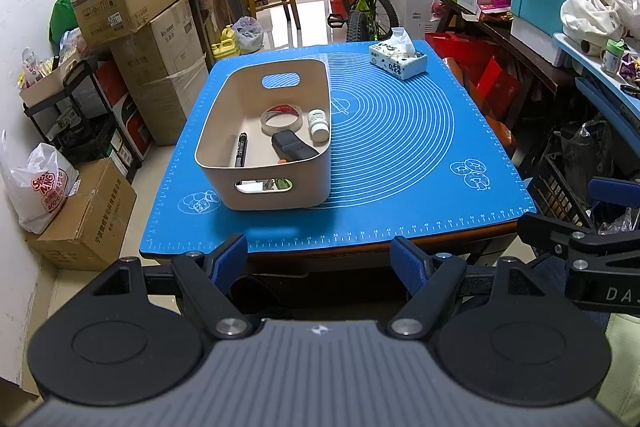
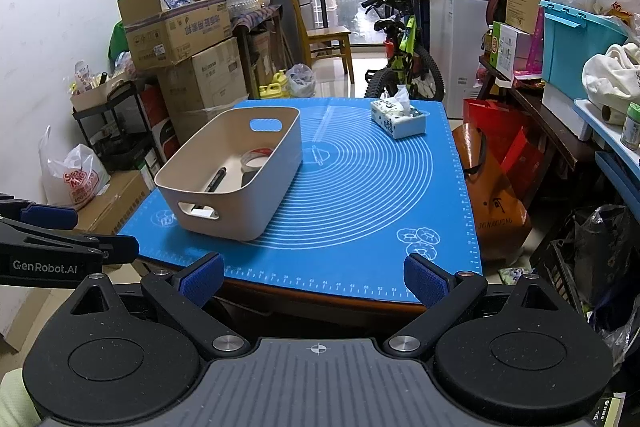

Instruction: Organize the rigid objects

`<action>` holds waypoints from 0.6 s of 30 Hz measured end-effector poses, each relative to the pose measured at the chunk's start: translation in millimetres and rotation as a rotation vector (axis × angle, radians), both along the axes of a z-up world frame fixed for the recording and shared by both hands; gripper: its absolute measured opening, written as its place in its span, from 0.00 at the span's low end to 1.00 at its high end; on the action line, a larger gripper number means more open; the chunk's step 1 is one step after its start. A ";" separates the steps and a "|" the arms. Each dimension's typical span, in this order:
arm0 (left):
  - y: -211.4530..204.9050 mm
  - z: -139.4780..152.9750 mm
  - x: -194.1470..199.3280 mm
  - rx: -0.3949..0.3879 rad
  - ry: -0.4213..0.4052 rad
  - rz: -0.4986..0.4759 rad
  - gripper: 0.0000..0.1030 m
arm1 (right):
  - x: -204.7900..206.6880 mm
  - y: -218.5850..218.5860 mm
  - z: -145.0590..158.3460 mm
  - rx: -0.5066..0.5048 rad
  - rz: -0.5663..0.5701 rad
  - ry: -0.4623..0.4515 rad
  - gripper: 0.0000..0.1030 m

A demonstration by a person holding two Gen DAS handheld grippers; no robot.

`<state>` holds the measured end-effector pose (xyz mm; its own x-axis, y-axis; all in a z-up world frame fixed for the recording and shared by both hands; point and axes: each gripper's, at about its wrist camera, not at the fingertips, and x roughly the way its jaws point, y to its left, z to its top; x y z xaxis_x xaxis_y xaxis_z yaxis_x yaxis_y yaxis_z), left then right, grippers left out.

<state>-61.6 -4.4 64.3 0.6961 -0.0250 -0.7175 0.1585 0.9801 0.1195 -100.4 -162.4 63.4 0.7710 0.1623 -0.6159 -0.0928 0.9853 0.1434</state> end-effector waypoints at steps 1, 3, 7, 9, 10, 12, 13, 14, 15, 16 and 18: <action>-0.5 -0.8 0.0 0.000 0.002 -0.003 0.76 | 0.3 0.2 0.4 0.000 0.001 0.000 0.93; -0.4 -1.7 -0.4 0.001 0.002 -0.004 0.76 | 0.3 0.3 0.5 0.002 0.002 0.000 0.93; -1.4 -1.8 0.0 0.001 0.003 -0.004 0.76 | -0.3 1.2 -0.8 -0.001 0.004 -0.001 0.93; -1.4 -1.7 -0.1 0.001 0.003 -0.004 0.76 | -0.3 1.5 -1.1 -0.003 0.004 -0.001 0.93; -1.5 -1.6 0.0 0.001 0.003 -0.003 0.76 | -0.7 1.4 -1.6 -0.004 0.005 -0.001 0.93; -1.4 -1.6 0.0 0.002 0.002 -0.004 0.76 | -0.4 1.6 -1.2 -0.002 0.005 -0.001 0.93; -1.4 -1.5 0.0 0.001 0.002 -0.004 0.76 | -0.3 2.1 -0.9 -0.002 0.004 -0.001 0.93; -1.4 -1.6 0.0 0.001 0.002 -0.005 0.76 | -0.4 2.0 -1.2 -0.002 0.003 -0.001 0.93; -1.5 -1.6 0.1 0.002 0.002 -0.004 0.76 | -0.5 2.0 -1.3 -0.002 0.003 -0.001 0.93; -1.5 -1.5 0.2 0.002 0.002 -0.004 0.76 | -0.4 2.3 -1.0 -0.001 0.003 0.000 0.93; -1.3 -1.8 0.3 0.002 0.003 -0.003 0.76 | -0.2 2.4 -1.1 -0.002 0.003 0.001 0.93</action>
